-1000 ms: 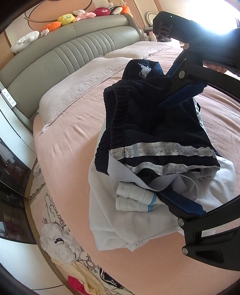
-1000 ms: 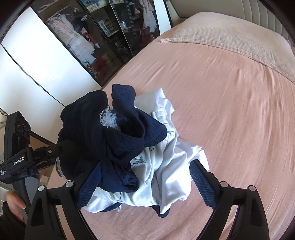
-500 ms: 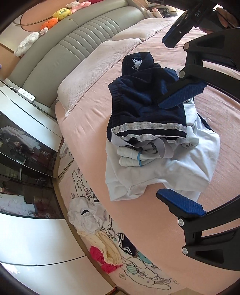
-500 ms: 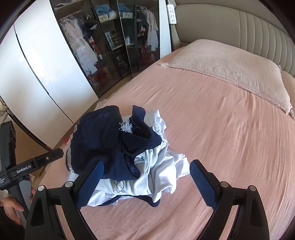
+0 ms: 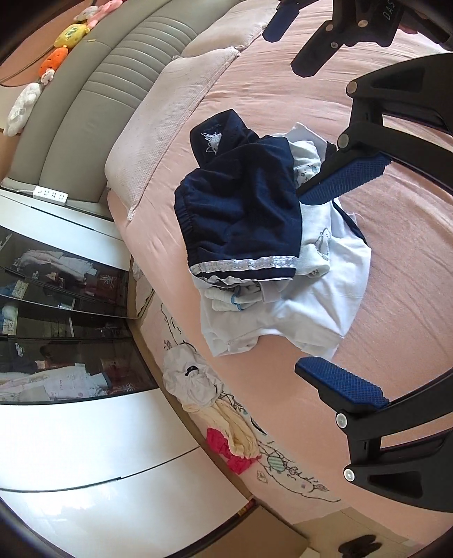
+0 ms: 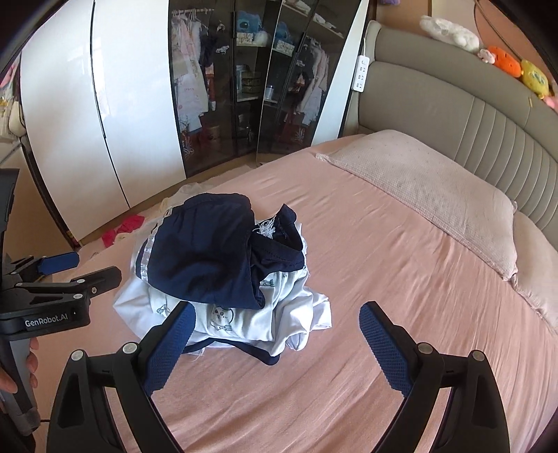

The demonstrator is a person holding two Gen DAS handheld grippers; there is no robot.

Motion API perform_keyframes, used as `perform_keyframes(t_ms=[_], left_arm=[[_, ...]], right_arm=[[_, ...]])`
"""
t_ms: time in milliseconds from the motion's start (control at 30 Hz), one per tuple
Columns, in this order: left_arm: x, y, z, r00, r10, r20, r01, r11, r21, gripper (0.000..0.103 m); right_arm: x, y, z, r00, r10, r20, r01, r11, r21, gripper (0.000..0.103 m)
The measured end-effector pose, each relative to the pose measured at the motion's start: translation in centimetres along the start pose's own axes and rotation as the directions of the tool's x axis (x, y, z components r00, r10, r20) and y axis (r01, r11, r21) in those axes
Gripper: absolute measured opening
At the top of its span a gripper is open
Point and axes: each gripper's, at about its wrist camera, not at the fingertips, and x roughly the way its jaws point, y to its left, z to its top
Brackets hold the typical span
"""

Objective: Fold clothes

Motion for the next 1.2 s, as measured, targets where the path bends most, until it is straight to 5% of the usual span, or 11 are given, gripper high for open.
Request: perform_keyframes(t_ms=[167,600,1200], left_arm=[[-0.7,-0.1,-1.5,0.999,0.035,-0.003,-0.035,0.999,-0.015,0.089],[-7.0,-2.3,-1.9,0.980,0.116,0.163,-0.117,0.993,-0.002,0.089],[-7.3,-4.4,-2.2,0.989,0.090,0.117,-0.100,0.991,0.087,0.089]], right_arm=[[-0.6,0.2,-0.8,1.000,-0.018,-0.018,0.018,1.000,0.005,0.103],[-3.0,1.4,-1.6,1.000,-0.016,-0.018,0.015,1.000,-0.016,0.103],[-5.2,1.1,-2.2,0.999,-0.026,-0.024,0.026,1.000,0.007,0.103]])
